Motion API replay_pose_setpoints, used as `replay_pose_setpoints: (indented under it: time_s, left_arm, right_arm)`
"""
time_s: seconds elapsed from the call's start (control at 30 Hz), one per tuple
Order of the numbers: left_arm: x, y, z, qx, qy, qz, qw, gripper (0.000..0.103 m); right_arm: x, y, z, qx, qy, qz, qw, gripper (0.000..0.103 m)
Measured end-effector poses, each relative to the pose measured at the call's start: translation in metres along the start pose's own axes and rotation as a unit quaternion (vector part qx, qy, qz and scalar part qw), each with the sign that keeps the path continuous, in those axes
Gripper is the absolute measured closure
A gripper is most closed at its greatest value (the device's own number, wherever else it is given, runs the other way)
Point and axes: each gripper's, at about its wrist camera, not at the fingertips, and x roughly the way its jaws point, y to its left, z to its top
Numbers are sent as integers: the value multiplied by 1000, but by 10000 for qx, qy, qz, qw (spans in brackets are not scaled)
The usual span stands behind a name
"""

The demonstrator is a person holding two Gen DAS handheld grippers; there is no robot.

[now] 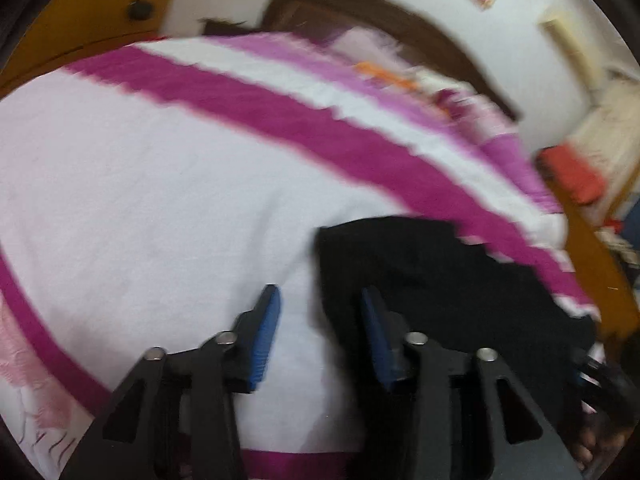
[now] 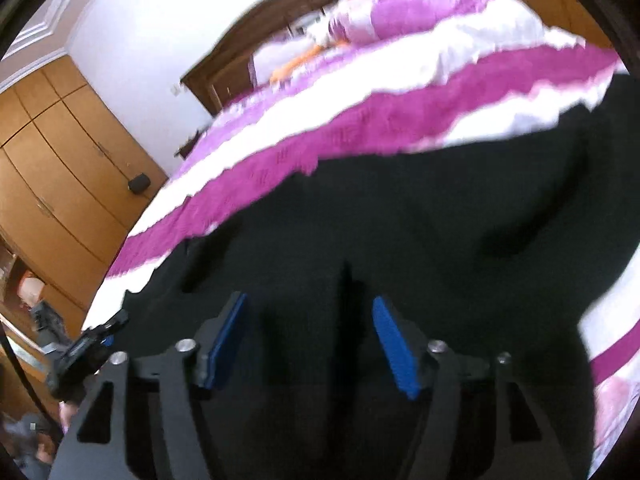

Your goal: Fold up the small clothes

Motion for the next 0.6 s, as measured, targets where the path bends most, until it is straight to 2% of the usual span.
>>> replay_pose_setpoints:
  time_s: [0.03, 0.1, 0.13, 0.17, 0.3, 0.37, 0.4, 0.5, 0.53, 0.57, 0.6]
  left_arm:
    - [0, -1, -1, 22, 4, 37, 10000, 79]
    - [-1, -6, -2, 181, -35, 250, 9995, 79]
    - [-2, -9, -3, 267, -44, 380, 9989, 79]
    - [-1, -13, -4, 351, -60, 497, 9981, 79]
    - [-1, -22, -5, 579, -151, 766, 9953, 79]
    - [2, -22, -5, 600, -129, 835, 9946, 79]
    - [1, -24, -5, 620, -122, 855, 9943, 79]
    - [-3, -26, -5, 650, -162, 934, 9934, 79]
    - [-8, -26, -5, 640, -233, 979, 9929, 79]
    - [-24, -25, -3, 532, -537, 1173, 9902, 79]
    - [-40, -25, 1, 470, -889, 1329, 9860, 79]
  right_arm:
    - [2, 1, -2, 48, 55, -2, 10000, 30]
    - [6, 7, -5, -174, 81, 47, 9998, 76]
    - [13, 10, -5, -298, 340, -27, 9990, 95]
    - [16, 12, -3, -349, 415, -76, 9985, 96]
    - [-2, 26, 13, -850, -183, 1, 9962, 96]
    - [-10, 32, 24, -1131, -627, -220, 9914, 96]
    - [-9, 31, 28, -1148, -690, -333, 9904, 95]
    - [5, 22, 39, -1011, -409, -977, 9892, 79]
    - [9, 18, 41, -1034, -253, -1192, 9871, 68]
    - [9, 12, 39, -1050, -80, -1422, 9842, 55]
    - [0, 4, 34, -990, -15, -1497, 9838, 51]
